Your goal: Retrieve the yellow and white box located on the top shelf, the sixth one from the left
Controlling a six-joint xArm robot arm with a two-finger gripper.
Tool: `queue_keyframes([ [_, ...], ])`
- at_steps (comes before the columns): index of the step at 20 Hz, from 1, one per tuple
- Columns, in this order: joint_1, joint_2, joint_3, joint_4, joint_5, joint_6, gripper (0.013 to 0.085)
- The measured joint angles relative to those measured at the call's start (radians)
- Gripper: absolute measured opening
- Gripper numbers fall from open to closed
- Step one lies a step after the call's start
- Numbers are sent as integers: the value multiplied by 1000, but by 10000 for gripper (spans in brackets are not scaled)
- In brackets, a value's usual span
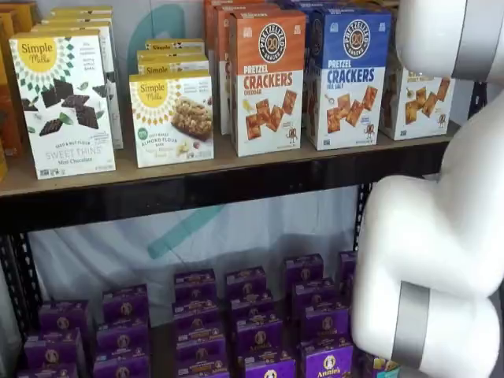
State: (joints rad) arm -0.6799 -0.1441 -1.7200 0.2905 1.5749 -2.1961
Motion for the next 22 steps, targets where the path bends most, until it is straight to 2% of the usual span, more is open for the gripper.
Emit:
queue_keyframes([
  [8,2,37,-72,-41,92,9,850],
  [14,26,44,-96,-113,140,17,850],
  [22,36,30,-74,-129,146,24,850],
])
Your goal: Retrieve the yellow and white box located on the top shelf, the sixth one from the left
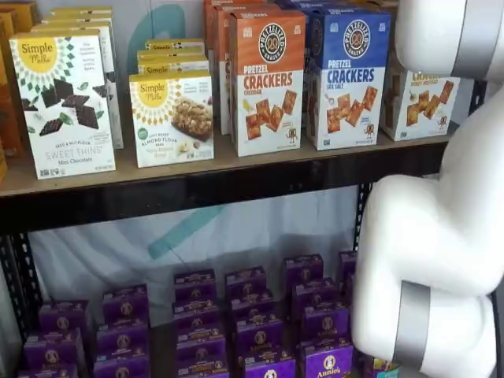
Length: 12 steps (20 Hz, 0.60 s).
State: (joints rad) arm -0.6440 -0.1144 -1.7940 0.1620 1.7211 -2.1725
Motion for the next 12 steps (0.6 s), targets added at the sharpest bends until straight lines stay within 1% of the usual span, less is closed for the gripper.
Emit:
queue_keyframes([
  [3,0,-2,4,0,1,0,850],
  [5,-1,-1,2,1,5,0,770],
  [6,-1,-2,2,1,5,0,770],
  [8,-1,-5,6,1,1,0,690],
  [12,-2,-6,8,3,-2,-1,690],
])
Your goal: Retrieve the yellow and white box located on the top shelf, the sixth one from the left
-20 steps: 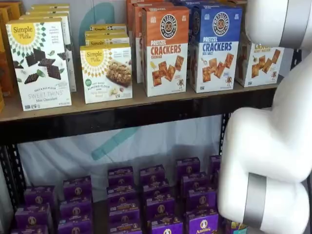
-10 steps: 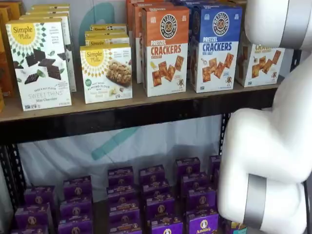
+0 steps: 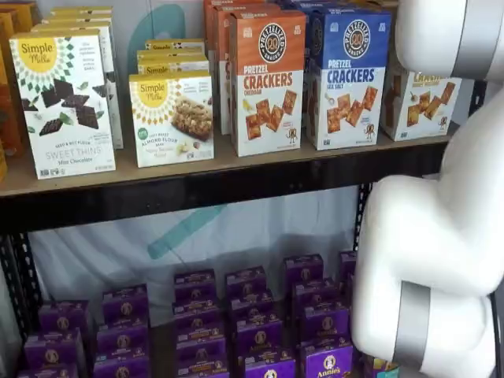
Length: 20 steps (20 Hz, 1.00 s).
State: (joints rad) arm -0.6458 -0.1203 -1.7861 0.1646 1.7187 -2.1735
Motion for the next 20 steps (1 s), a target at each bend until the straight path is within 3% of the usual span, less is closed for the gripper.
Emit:
queue_keyframes([
  [2,-1,0,-1,1,-1,0,690],
  [6,-1,2,-3,-2,0,-2,570],
  [20,-29,-47,4,5,55,-20,570],
])
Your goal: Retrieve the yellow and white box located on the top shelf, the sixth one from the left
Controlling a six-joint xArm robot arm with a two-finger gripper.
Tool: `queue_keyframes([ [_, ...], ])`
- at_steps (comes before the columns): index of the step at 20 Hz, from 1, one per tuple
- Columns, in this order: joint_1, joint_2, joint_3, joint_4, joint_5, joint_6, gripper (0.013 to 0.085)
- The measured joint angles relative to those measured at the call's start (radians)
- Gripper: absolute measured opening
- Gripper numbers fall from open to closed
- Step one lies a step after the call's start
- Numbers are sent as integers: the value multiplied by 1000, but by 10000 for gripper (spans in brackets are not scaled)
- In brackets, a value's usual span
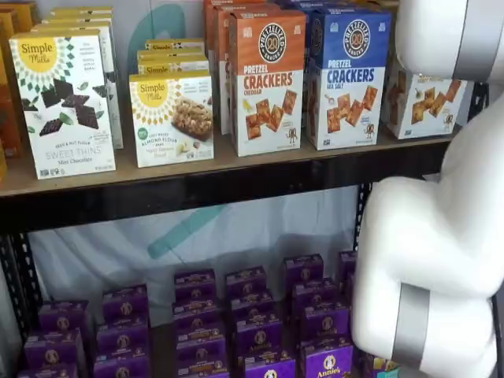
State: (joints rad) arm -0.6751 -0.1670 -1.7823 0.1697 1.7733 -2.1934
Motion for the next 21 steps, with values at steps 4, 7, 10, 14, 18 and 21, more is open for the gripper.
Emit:
queue_keyframes([
  [4,-18,-53,37,1,21,-15,570],
  [7,-33,-100,72,0,41,-28,570],
  [10,-48,-150,111,-1,60,-40,570],
  [14,-55,-238,188,-15,77,-51,570],
  [18,-44,-311,259,-34,87,-47,570],
  [21,-34,-356,306,-43,92,-40,570],
])
